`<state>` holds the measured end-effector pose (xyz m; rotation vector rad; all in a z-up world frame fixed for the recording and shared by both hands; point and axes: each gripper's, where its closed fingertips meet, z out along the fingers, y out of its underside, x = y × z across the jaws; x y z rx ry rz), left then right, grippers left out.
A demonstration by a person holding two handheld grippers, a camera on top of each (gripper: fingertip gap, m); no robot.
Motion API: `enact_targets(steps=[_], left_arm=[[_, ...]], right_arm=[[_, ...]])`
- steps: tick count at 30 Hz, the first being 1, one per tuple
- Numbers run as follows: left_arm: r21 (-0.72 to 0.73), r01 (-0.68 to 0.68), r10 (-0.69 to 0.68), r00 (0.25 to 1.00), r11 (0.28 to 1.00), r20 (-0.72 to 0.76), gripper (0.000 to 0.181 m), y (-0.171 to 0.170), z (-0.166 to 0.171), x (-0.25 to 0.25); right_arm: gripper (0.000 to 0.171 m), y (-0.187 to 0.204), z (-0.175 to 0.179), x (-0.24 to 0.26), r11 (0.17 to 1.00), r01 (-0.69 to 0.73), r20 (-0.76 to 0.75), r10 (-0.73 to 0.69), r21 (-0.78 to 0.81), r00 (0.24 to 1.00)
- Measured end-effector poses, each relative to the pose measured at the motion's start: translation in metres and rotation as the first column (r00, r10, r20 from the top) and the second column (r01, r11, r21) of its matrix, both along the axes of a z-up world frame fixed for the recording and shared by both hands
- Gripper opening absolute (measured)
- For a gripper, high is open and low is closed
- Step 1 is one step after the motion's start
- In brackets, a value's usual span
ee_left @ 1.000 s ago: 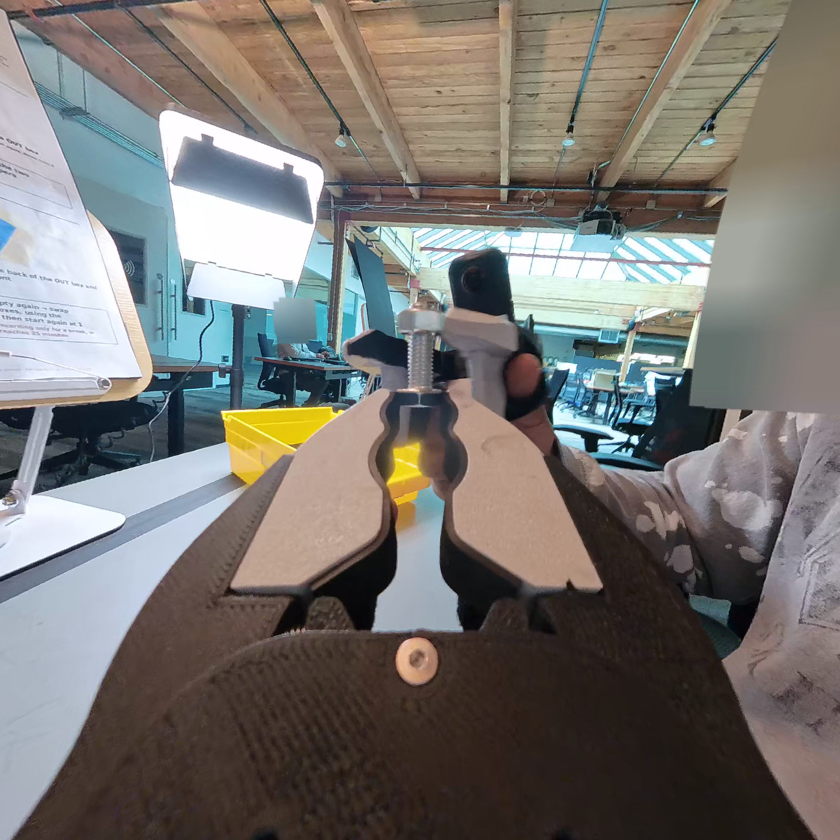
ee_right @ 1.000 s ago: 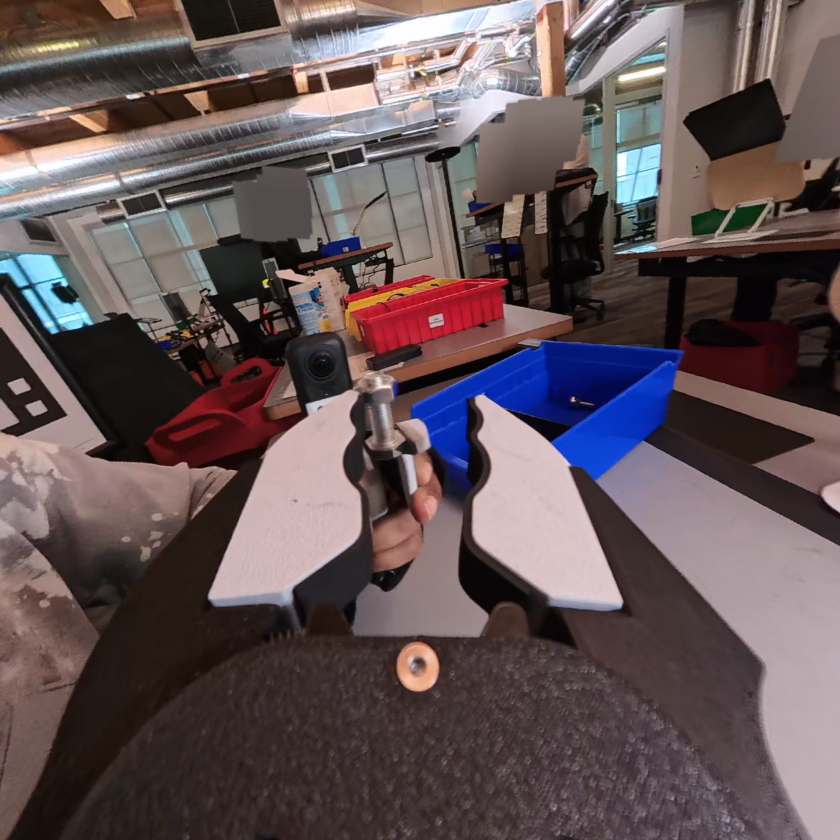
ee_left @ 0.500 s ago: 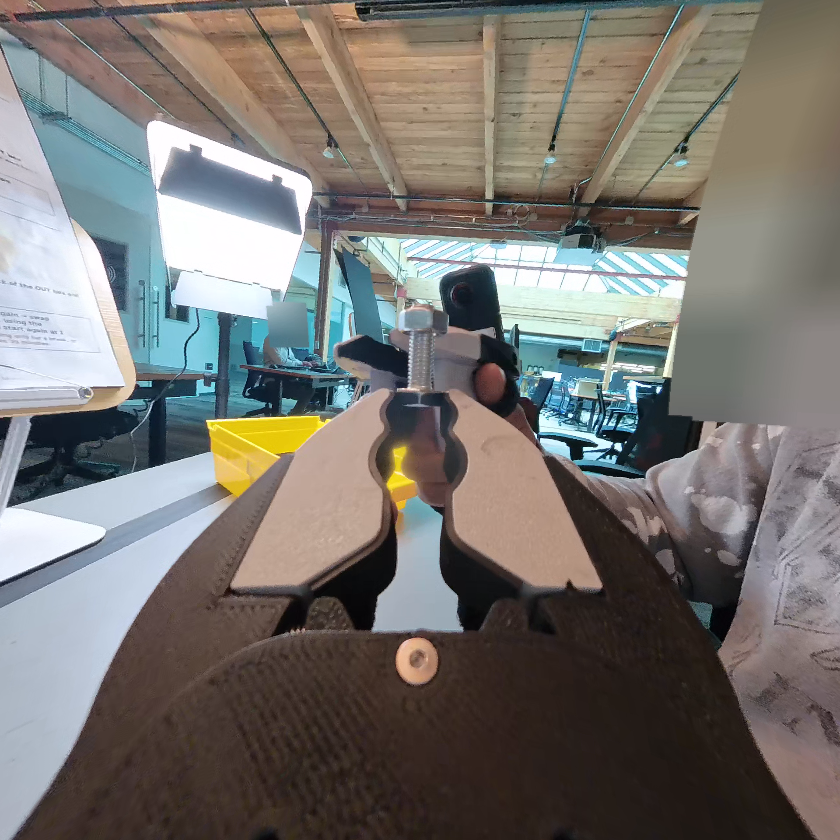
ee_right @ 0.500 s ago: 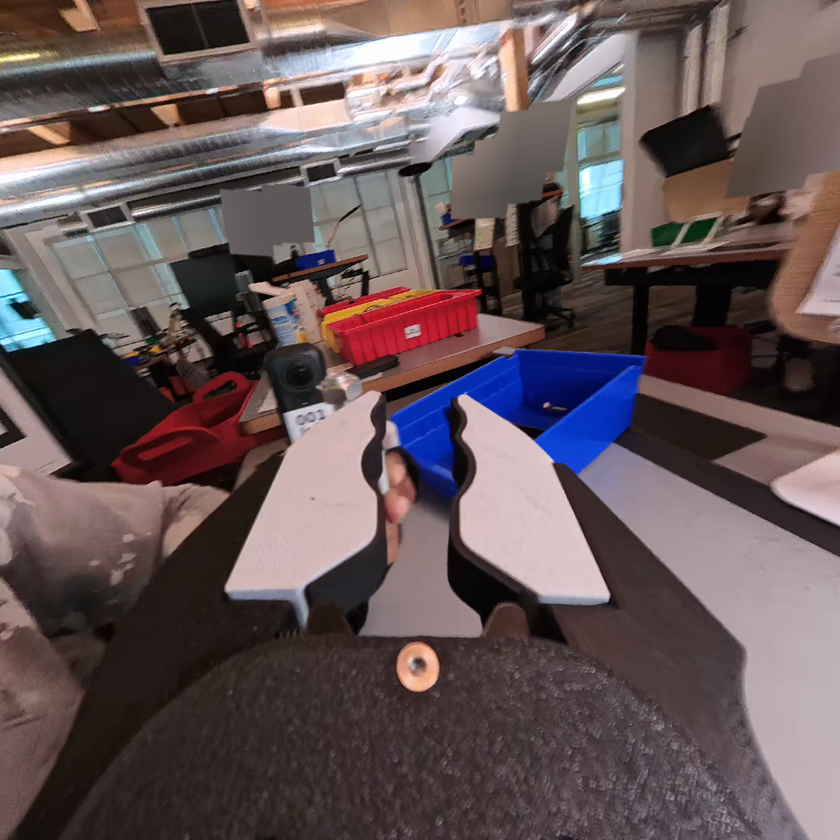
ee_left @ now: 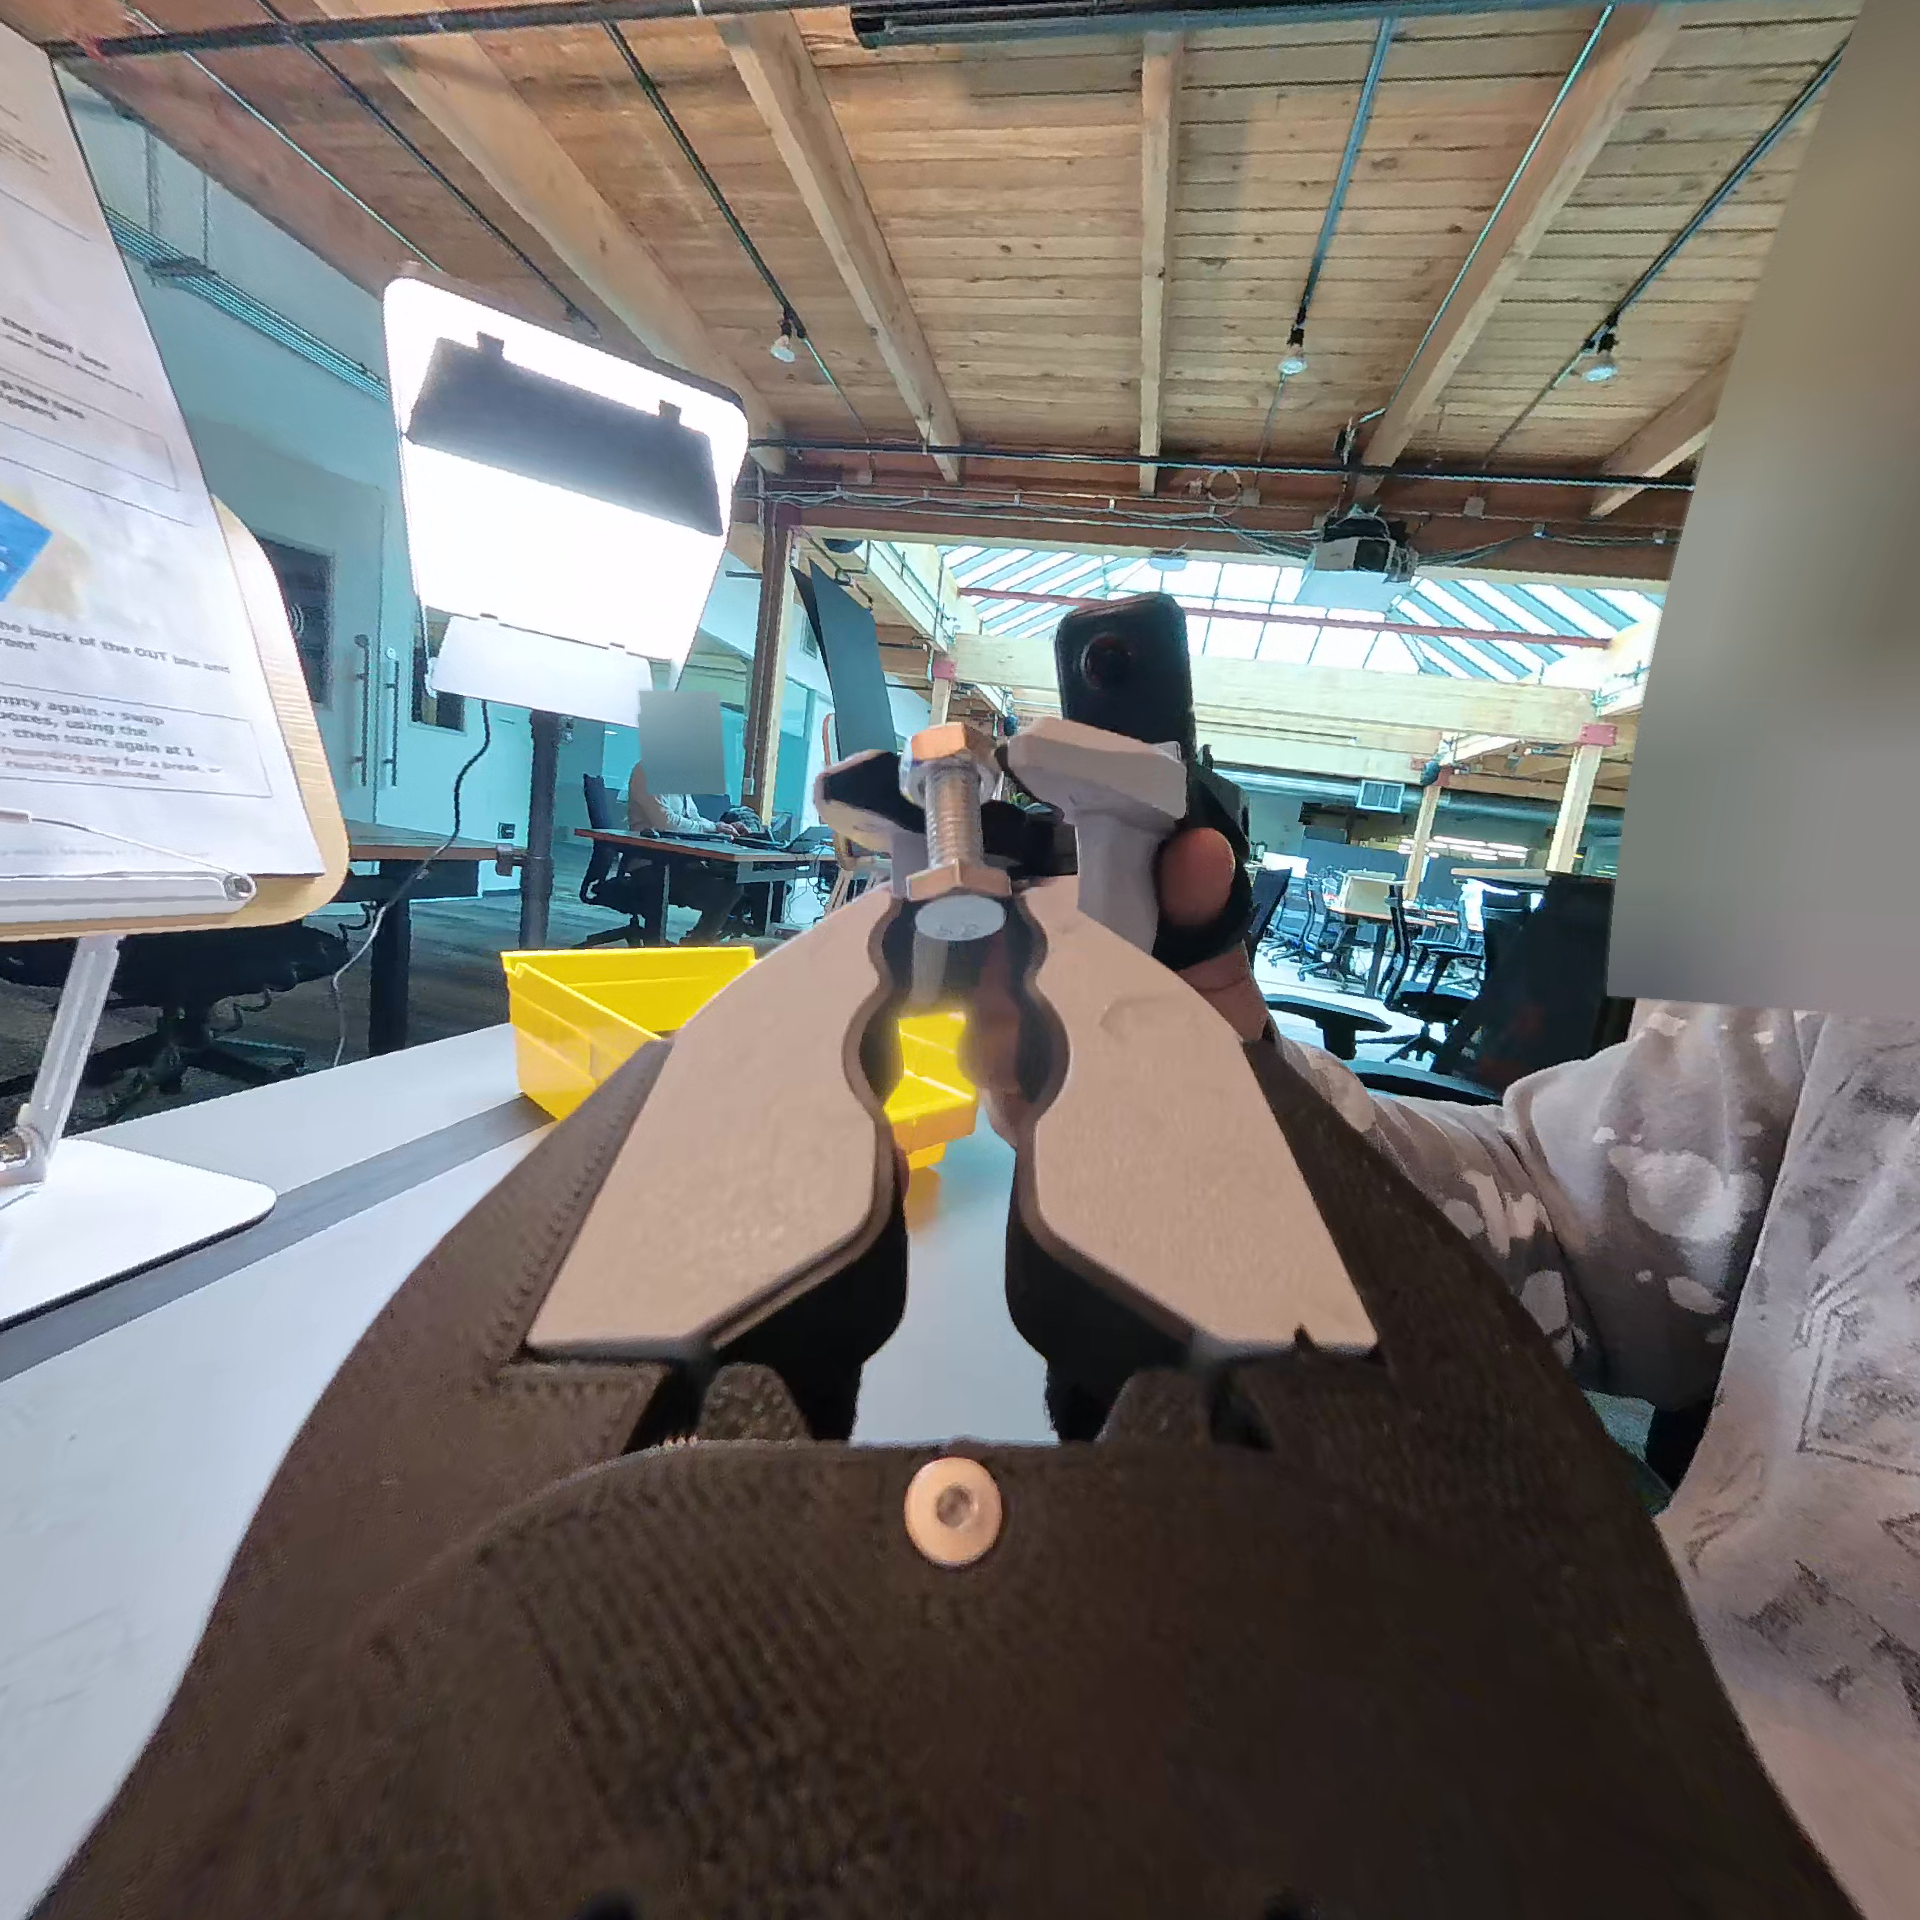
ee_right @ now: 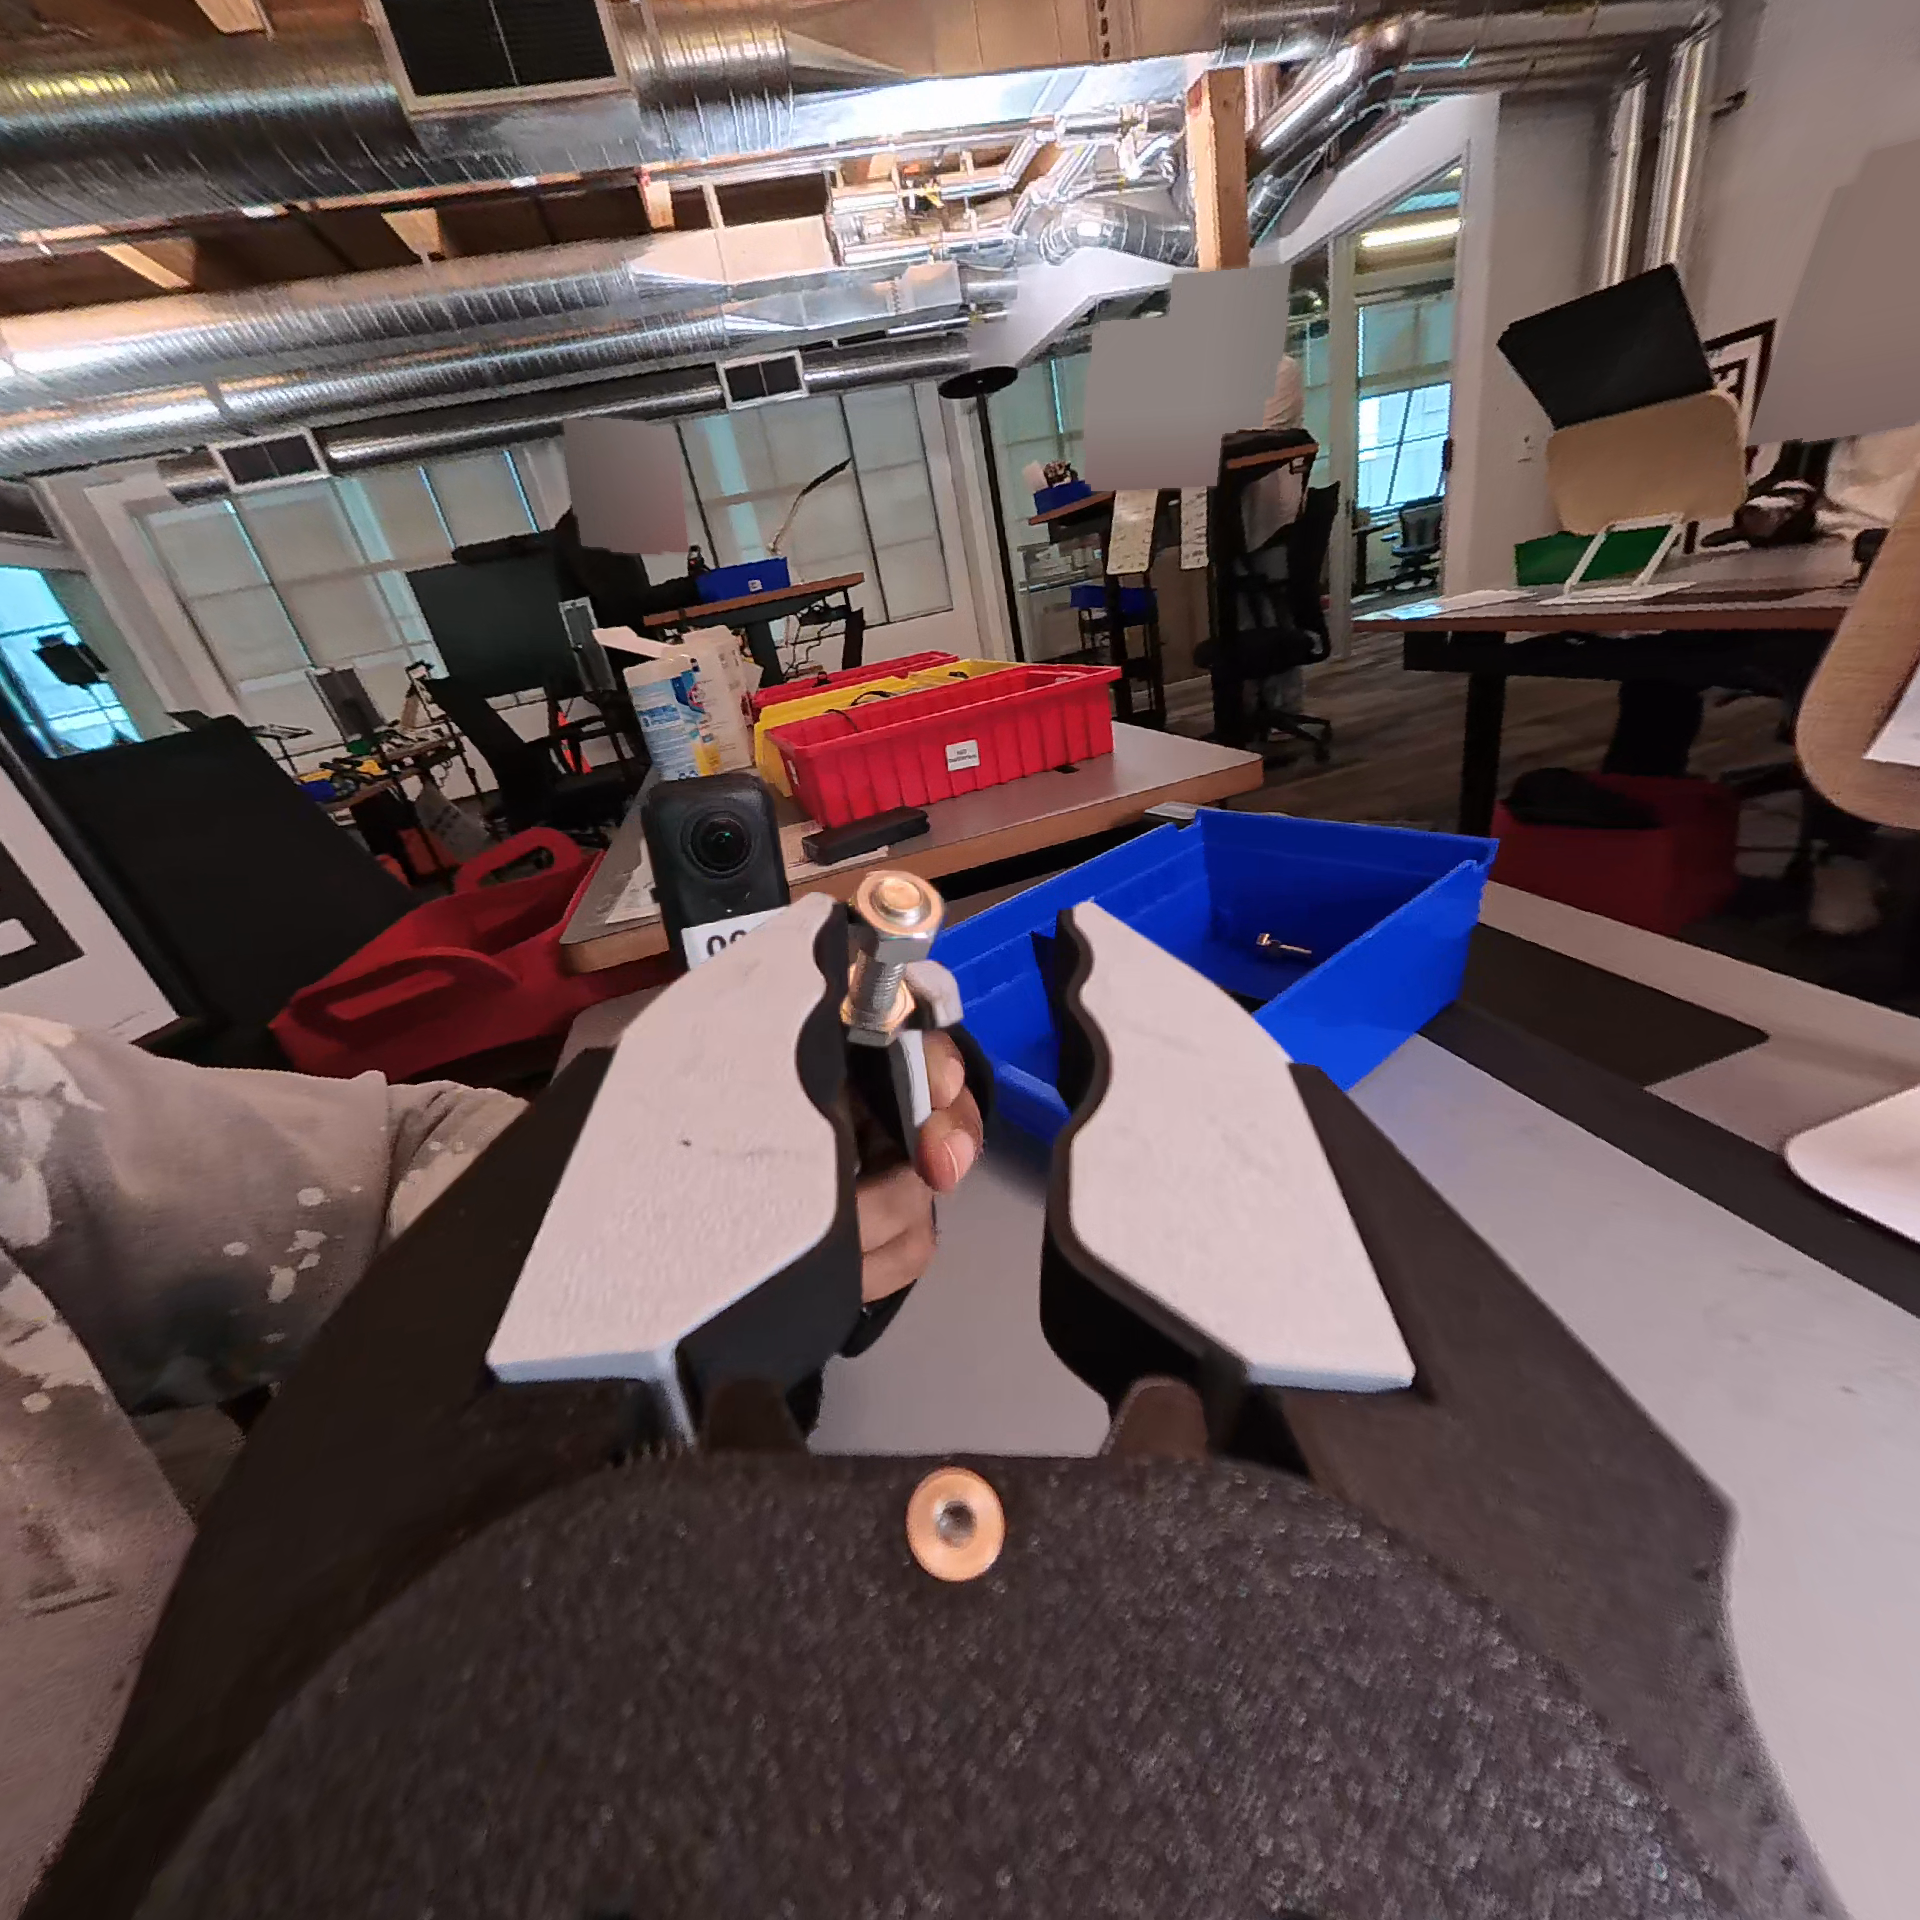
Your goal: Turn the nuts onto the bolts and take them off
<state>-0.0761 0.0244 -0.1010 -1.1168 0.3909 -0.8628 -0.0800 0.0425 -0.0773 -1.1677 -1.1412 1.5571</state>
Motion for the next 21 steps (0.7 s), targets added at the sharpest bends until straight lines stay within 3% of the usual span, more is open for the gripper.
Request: enact_targets(steps=[6,13,17,21], left_arm=[[0.015,0.021,-0.021,1.000,1.000,0.019,0.018,-0.004,0.004,0.000],[-0.010,0.058,-0.058,0.998,0.998,-0.006,0.018,-0.003,-0.003,0.008],[-0.102,0.094,-0.105,0.989,0.990,-0.105,0.018,0.004,-0.021,0.020],[-0.213,0.120,-0.153,0.977,0.970,-0.147,0.018,0.011,-0.042,0.032]], right_arm=[[0.034,-0.005,0.003,0.001,0.998,-0.047,-0.019,0.047,-0.032,0.999],[0.018,-0.017,0.002,0.002,0.991,-0.129,-0.029,0.128,-0.035,0.991],[0.017,-0.016,-0.008,0.003,0.986,-0.126,0.081,0.117,0.113,0.990],[0.017,-0.019,-0.030,0.008,0.930,-0.180,0.252,0.100,0.320,0.963]])
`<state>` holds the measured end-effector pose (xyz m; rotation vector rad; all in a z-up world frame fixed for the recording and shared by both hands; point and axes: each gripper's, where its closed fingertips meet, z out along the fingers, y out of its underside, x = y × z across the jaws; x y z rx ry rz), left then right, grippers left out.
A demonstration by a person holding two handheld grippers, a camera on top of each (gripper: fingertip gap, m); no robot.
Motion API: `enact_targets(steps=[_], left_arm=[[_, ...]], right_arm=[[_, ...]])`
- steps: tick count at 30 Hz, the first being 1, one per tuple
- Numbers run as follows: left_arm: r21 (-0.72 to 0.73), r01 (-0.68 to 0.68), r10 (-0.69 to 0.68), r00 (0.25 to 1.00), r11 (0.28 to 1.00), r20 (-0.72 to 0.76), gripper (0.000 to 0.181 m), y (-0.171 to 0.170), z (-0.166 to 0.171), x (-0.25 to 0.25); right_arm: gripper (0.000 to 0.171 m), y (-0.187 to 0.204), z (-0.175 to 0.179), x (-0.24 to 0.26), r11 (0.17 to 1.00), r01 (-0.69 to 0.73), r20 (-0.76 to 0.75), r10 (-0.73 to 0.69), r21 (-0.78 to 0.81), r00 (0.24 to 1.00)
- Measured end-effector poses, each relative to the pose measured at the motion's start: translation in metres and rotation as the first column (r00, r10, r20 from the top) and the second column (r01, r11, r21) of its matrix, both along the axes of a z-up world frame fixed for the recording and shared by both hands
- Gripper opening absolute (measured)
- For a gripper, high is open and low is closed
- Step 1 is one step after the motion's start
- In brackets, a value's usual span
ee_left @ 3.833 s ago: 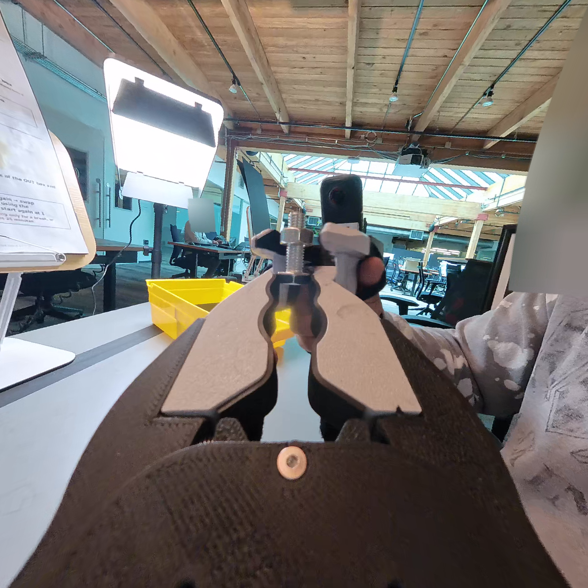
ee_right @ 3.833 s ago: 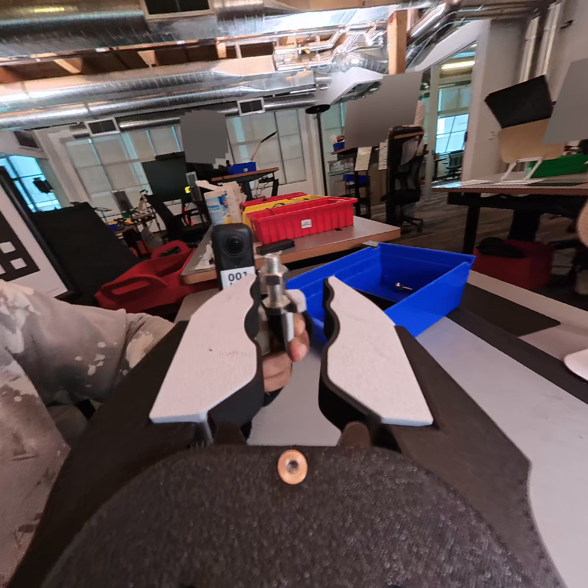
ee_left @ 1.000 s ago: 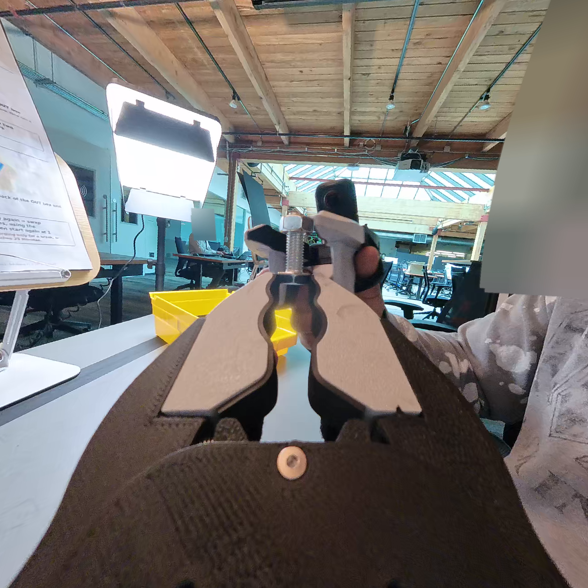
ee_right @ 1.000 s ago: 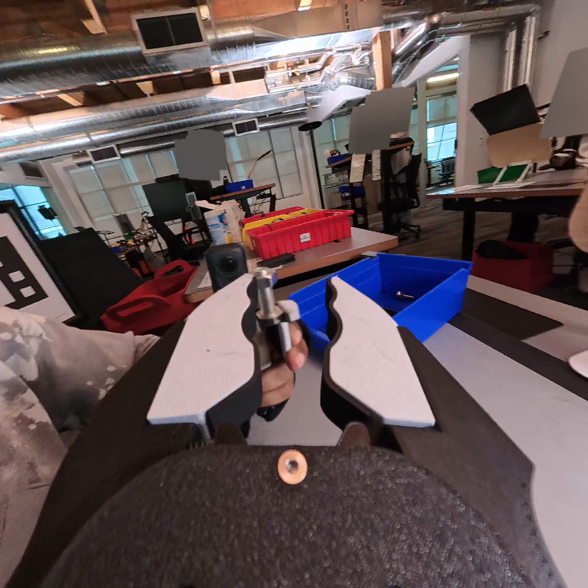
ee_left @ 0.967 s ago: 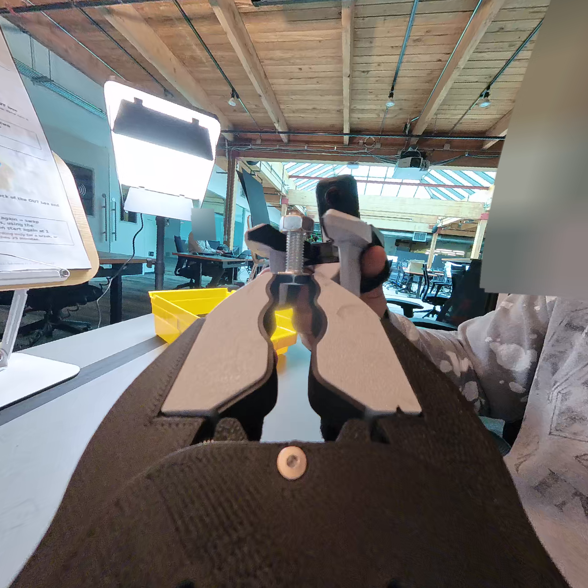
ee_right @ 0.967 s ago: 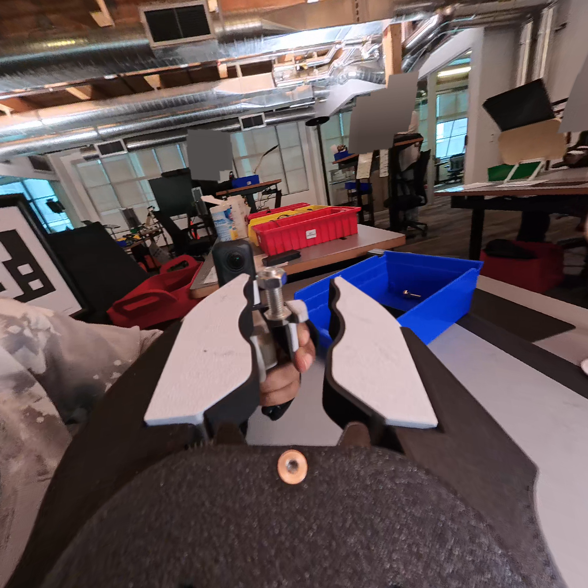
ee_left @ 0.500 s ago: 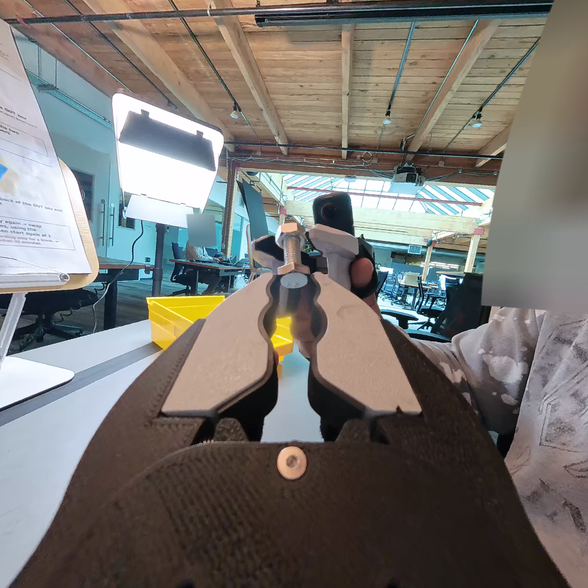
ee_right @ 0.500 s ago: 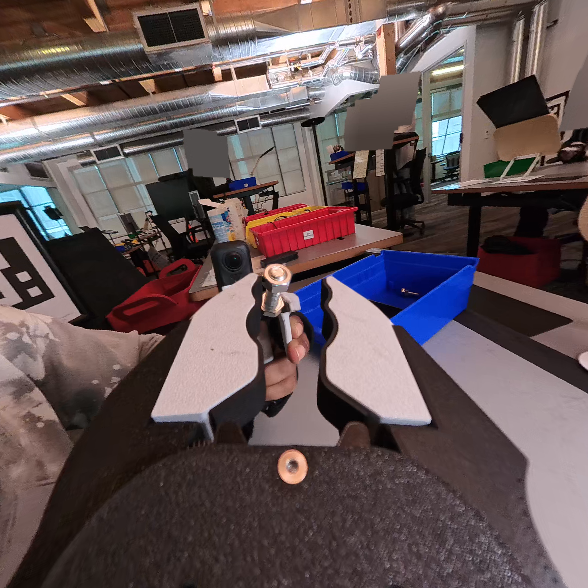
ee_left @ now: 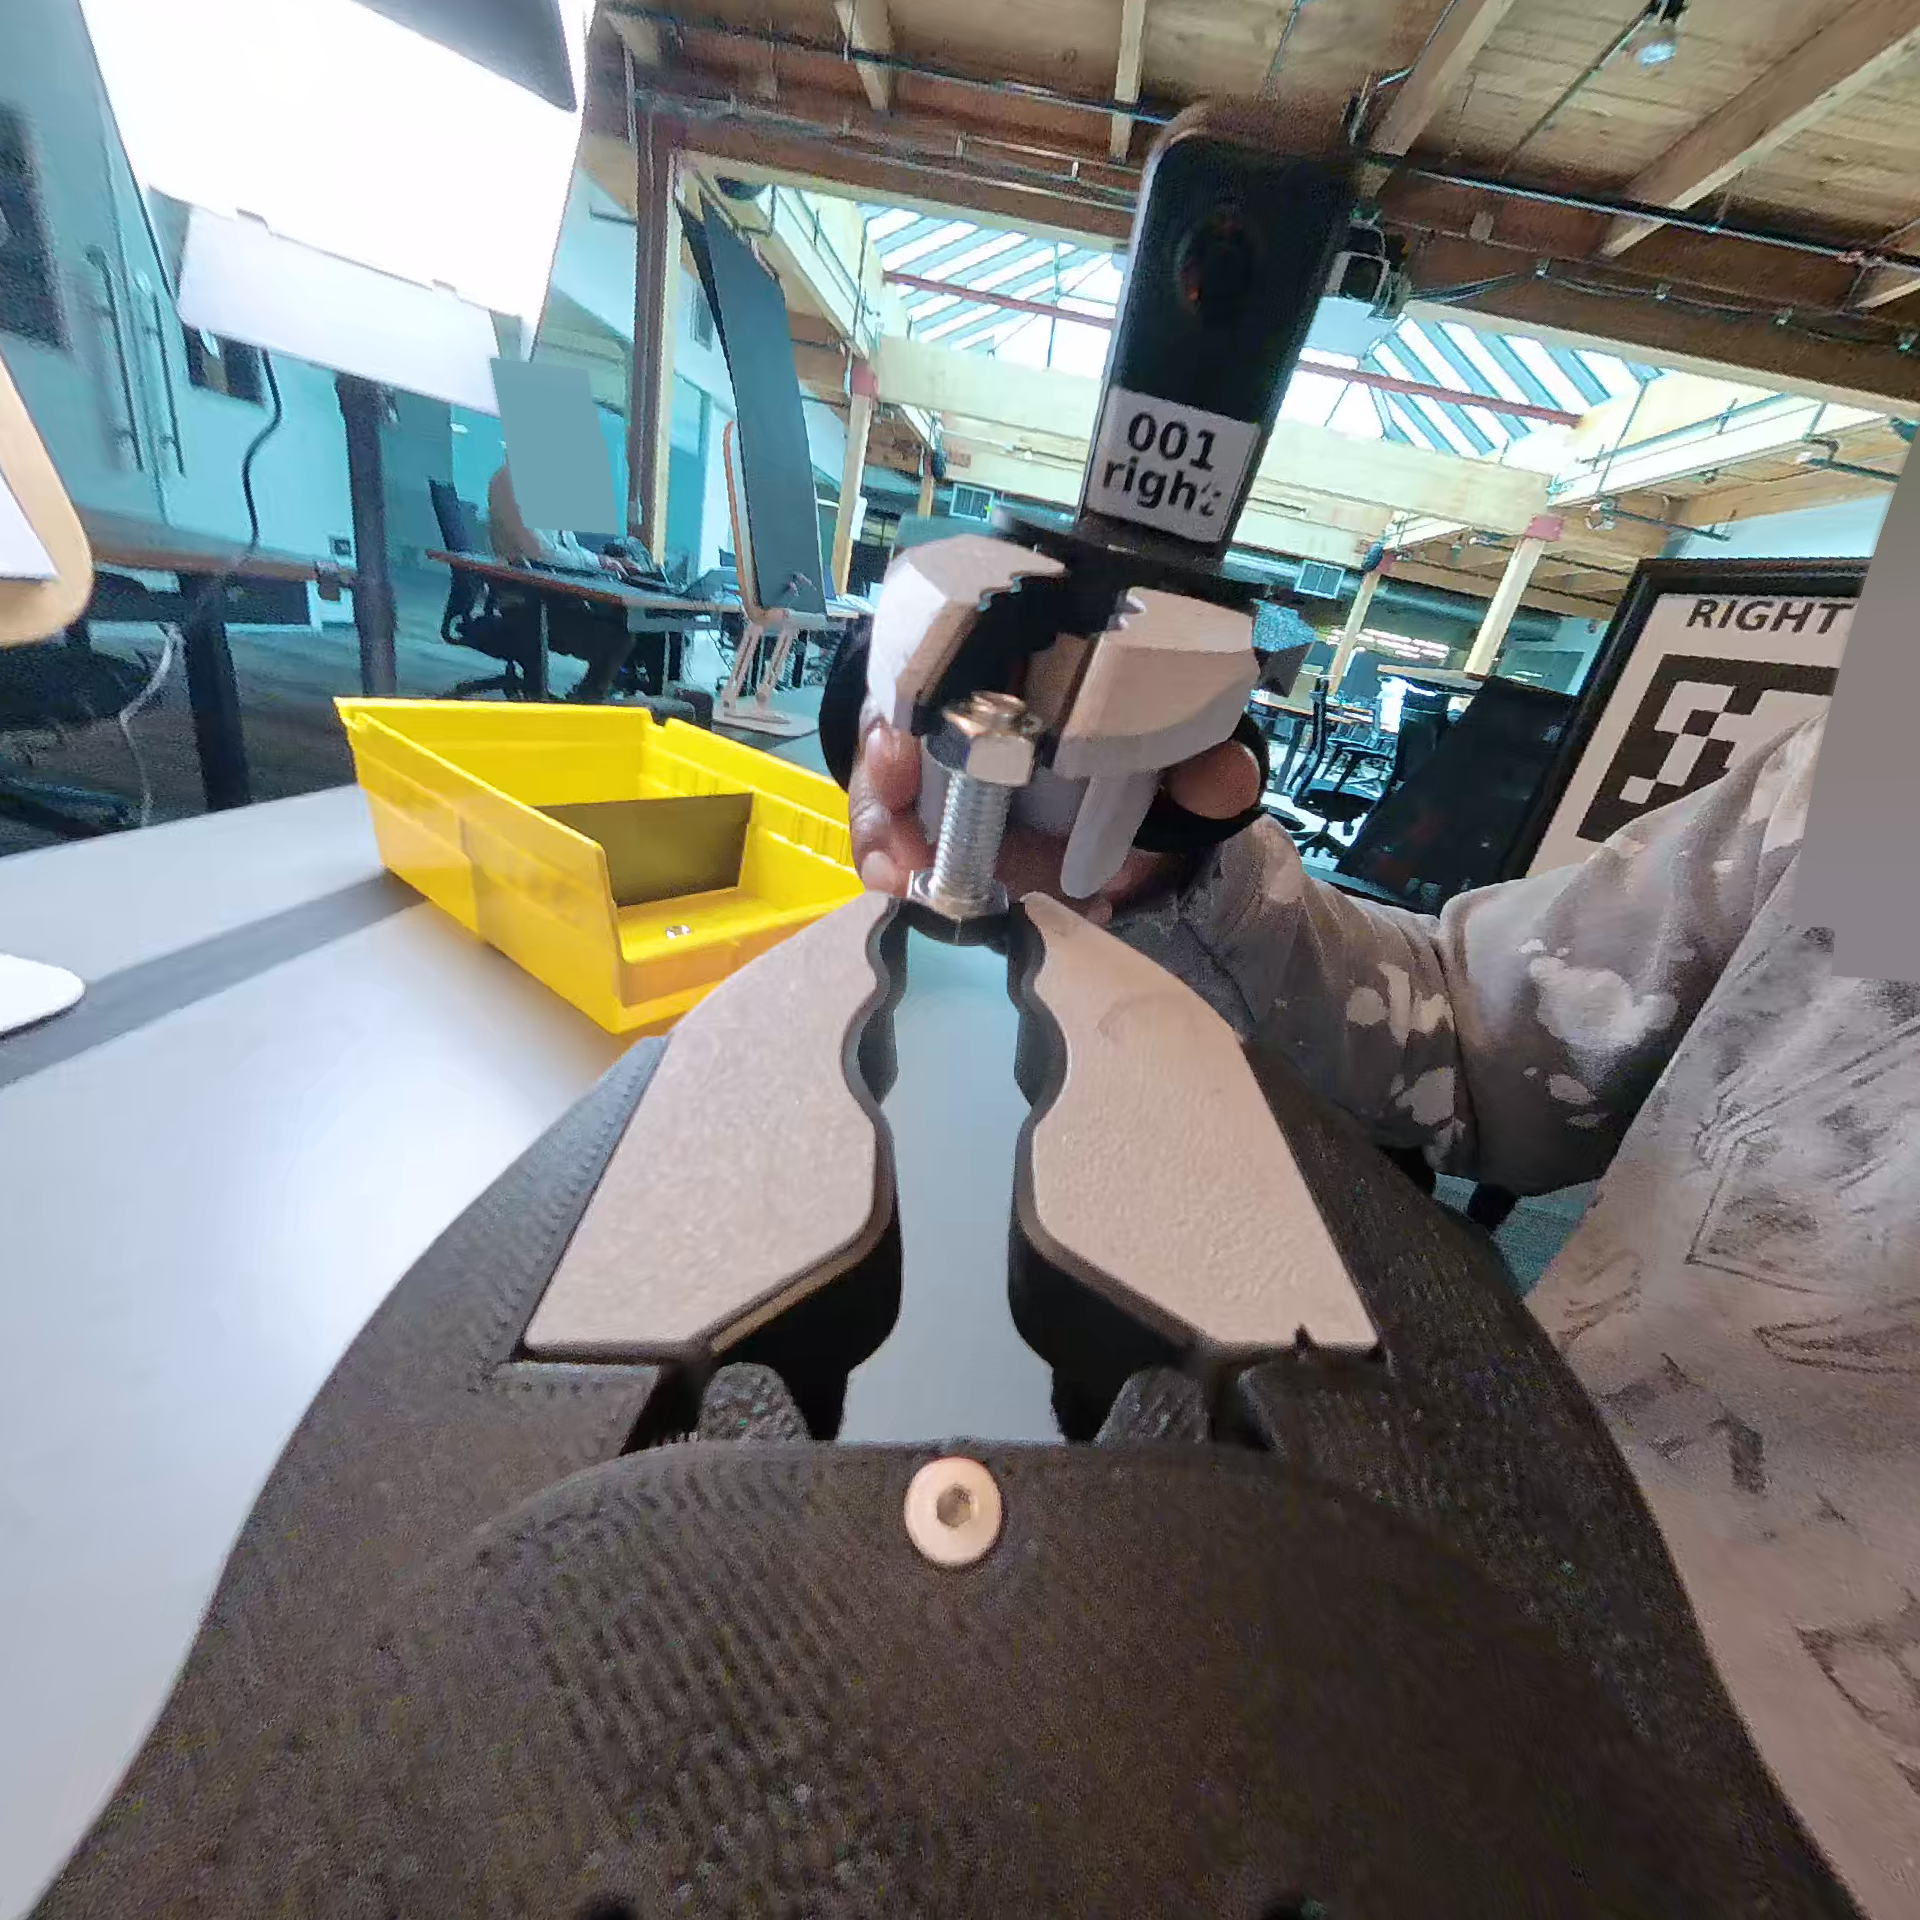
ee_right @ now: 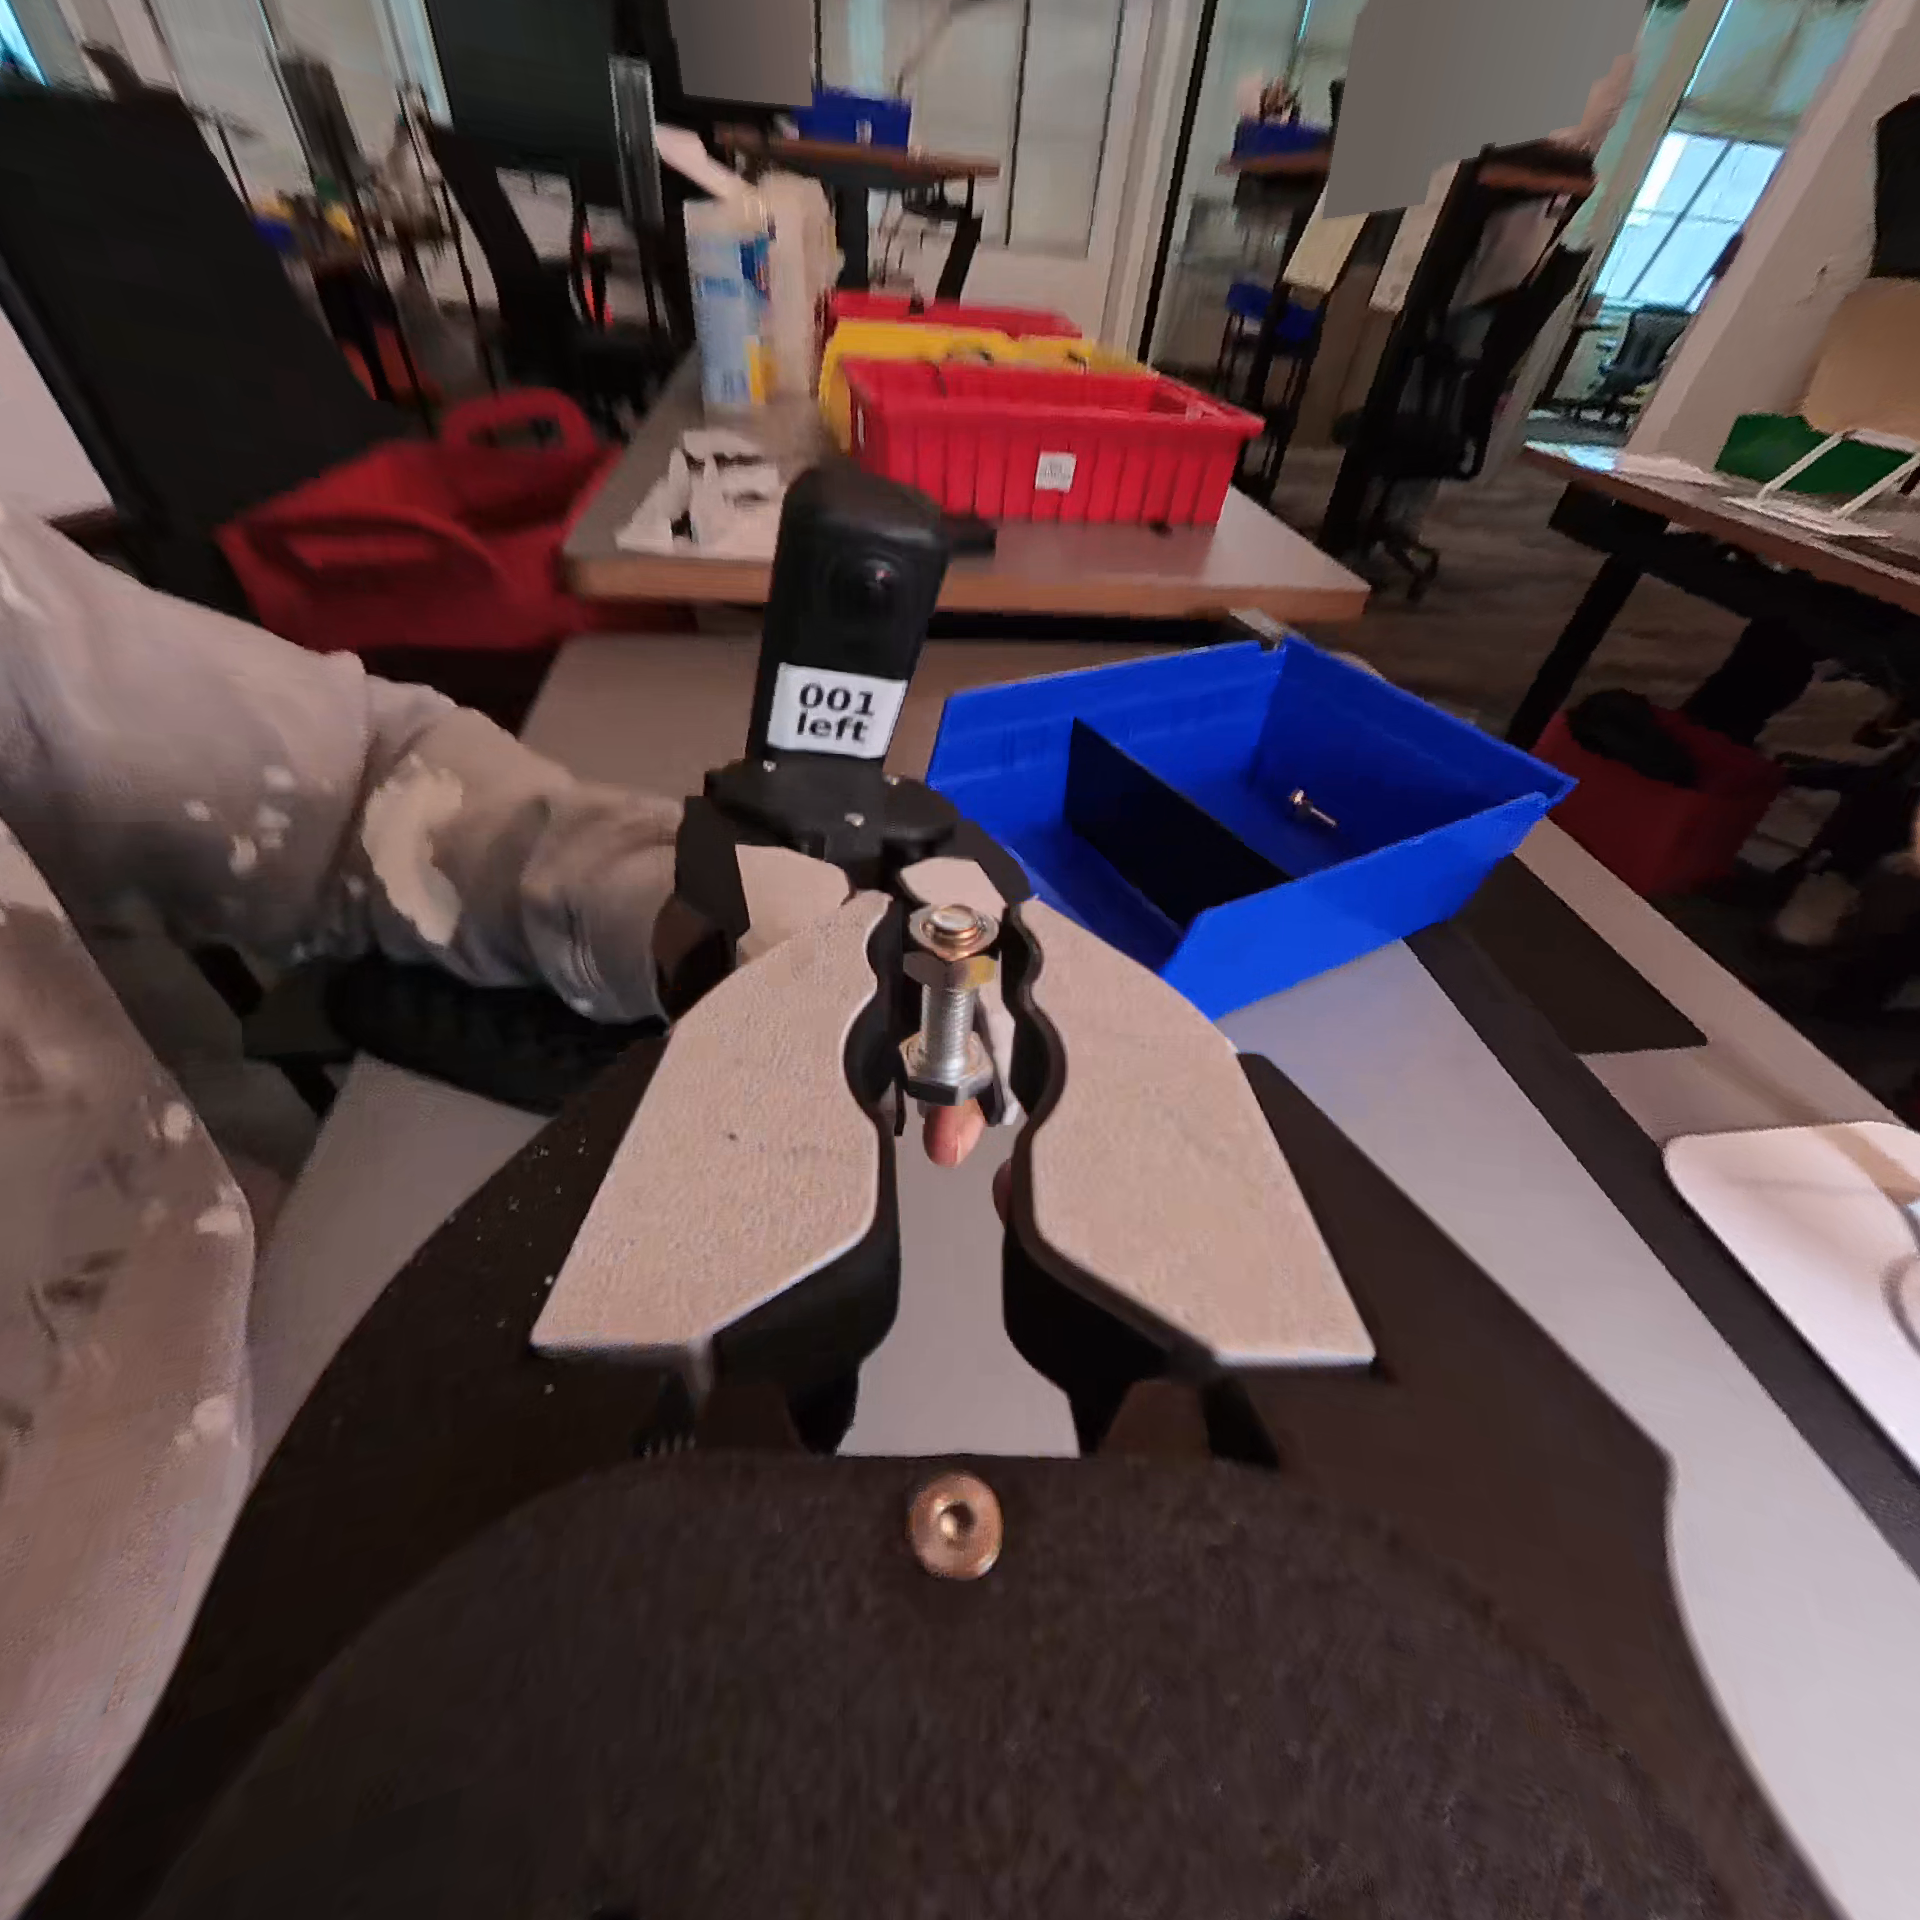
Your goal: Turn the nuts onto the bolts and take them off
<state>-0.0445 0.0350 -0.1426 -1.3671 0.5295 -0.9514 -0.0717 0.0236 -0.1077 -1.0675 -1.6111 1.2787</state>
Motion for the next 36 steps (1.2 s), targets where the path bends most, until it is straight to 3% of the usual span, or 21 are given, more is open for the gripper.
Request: enact_targets(steps=[10,14,15,17,20,24,28,30,31,36], left_arm=[[0.045,-0.076,0.078,0.996,0.996,-0.050,0.018,0.003,0.003,-0.008],[0.087,-0.086,0.086,0.996,0.993,0.006,0.018,-0.001,0.015,-0.015],[0.097,-0.077,0.075,0.997,0.992,0.024,0.018,-0.003,0.018,-0.016],[0.101,-0.087,0.084,0.996,0.991,0.029,0.018,-0.003,0.021,-0.018],[0.070,-0.092,0.091,0.996,0.993,0.023,0.018,0.000,0.017,-0.019],[0.021,-0.106,0.106,0.994,0.994,-0.004,0.018,0.006,0.007,-0.018],[0.011,-0.141,0.141,0.990,0.990,-0.006,0.018,0.010,0.007,-0.023],[0.013,-0.147,0.147,0.989,0.989,0.015,0.018,0.010,0.010,-0.028],[0.021,-0.158,0.158,0.987,0.987,0.006,0.018,0.010,0.011,-0.028],[0.020,-0.167,0.167,0.986,0.986,-0.009,0.018,0.011,0.008,-0.026]], right_arm=[[0.017,0.005,0.003,0.000,0.996,-0.007,-0.043,0.004,-0.089,0.999],[0.033,0.014,0.007,-0.001,0.983,0.003,-0.087,-0.019,-0.181,0.996],[0.018,0.025,0.009,-0.001,0.976,0.051,-0.098,-0.073,-0.212,0.992],[0.011,0.050,0.011,0.000,0.957,0.155,-0.124,-0.190,-0.247,0.974],[0.022,0.044,0.015,0.002,0.952,0.107,-0.144,-0.153,-0.288,0.978],[0.038,0.018,0.013,-0.006,0.974,0.059,-0.140,-0.092,-0.220,0.986],[0.031,0.027,0.009,-0.007,0.973,0.105,-0.131,-0.134,-0.208,0.982],[0.015,0.041,0.011,-0.005,0.959,0.169,-0.147,-0.206,-0.229,0.968],[0.016,0.046,0.012,-0.003,0.956,0.184,-0.158,-0.223,-0.228,0.962],[0.036,0.029,0.011,-0.009,0.960,0.118,-0.140,-0.157,-0.255,0.978]])
